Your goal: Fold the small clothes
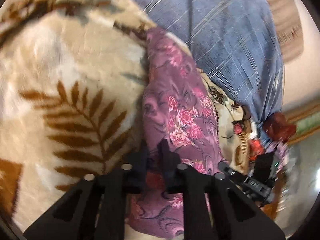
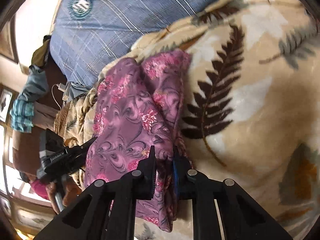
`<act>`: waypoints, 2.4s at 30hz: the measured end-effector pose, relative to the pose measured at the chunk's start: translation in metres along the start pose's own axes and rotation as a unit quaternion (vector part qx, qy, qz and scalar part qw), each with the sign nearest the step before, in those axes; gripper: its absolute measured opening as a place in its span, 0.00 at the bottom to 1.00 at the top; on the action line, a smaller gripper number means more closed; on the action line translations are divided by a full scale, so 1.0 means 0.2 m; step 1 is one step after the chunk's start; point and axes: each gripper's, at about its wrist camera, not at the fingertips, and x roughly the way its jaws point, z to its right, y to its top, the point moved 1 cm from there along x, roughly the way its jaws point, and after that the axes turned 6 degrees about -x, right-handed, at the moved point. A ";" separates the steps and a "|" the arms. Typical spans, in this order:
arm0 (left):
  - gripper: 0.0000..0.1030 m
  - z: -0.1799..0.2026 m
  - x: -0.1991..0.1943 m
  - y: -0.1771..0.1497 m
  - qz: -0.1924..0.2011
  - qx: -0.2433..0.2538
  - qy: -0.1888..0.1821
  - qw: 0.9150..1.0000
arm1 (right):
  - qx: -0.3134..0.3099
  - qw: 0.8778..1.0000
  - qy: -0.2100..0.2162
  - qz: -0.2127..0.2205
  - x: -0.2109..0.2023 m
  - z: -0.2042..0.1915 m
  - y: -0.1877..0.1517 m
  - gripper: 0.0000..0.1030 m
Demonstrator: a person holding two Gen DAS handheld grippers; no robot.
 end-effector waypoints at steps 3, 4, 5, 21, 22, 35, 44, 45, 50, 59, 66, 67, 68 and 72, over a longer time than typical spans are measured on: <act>0.13 -0.05 0.07 0.02 0.004 0.012 0.045 0.999 | -0.004 1.000 -0.018 -0.012 0.07 0.01 -0.01 0.13; 0.17 -0.07 0.10 0.02 -0.004 0.003 0.051 0.999 | -0.005 1.000 -0.022 -0.013 0.09 0.02 -0.01 0.13; 0.17 -0.09 0.10 0.03 -0.007 -0.011 0.041 0.999 | -0.009 1.000 -0.025 -0.011 0.09 0.01 -0.01 0.14; 0.62 -0.06 -0.12 -0.26 0.016 -0.036 -0.015 0.999 | -0.011 1.000 0.009 0.001 -0.04 -0.09 -0.22 0.51; 0.67 -0.07 -0.11 -0.26 0.019 -0.035 -0.007 0.999 | -0.004 1.000 0.003 -0.007 -0.01 -0.07 -0.22 0.47; 0.75 -0.07 -0.12 -0.38 0.020 -0.011 0.023 0.999 | 0.046 0.997 0.054 -0.007 -0.04 0.01 -0.37 0.50; 0.31 0.00 -0.14 -0.37 -0.004 0.017 0.000 1.000 | 0.039 0.998 0.043 0.000 0.00 -0.01 -0.36 0.13; 0.29 0.01 -0.18 -0.38 0.008 0.023 0.003 1.000 | 0.041 0.998 0.048 0.010 -0.05 -0.02 -0.35 0.12; 0.58 -0.13 -0.16 -0.40 0.014 -0.030 0.004 0.999 | 0.056 0.998 0.018 0.020 -0.10 0.05 -0.39 0.12; 0.59 0.03 -0.25 -0.59 0.062 0.087 0.117 0.987 | 0.046 0.996 0.050 0.051 -0.17 -0.06 -0.45 0.50; 0.59 0.21 -0.07 -0.62 0.095 0.190 0.195 0.958 | 0.067 0.997 0.035 0.015 -0.03 0.00 -0.47 0.26; 0.57 0.21 -0.06 -0.61 0.103 0.193 0.199 0.955 | 0.070 0.997 0.031 0.015 -0.03 0.00 -0.47 0.21; 0.53 0.21 -0.06 -0.61 0.105 0.194 0.204 0.954 | 0.071 0.997 0.034 0.015 -0.04 0.01 -0.47 0.18; 0.33 0.15 -0.03 -0.58 0.092 0.160 0.184 0.965 | 0.066 0.997 0.030 0.011 -0.03 0.02 -0.48 0.16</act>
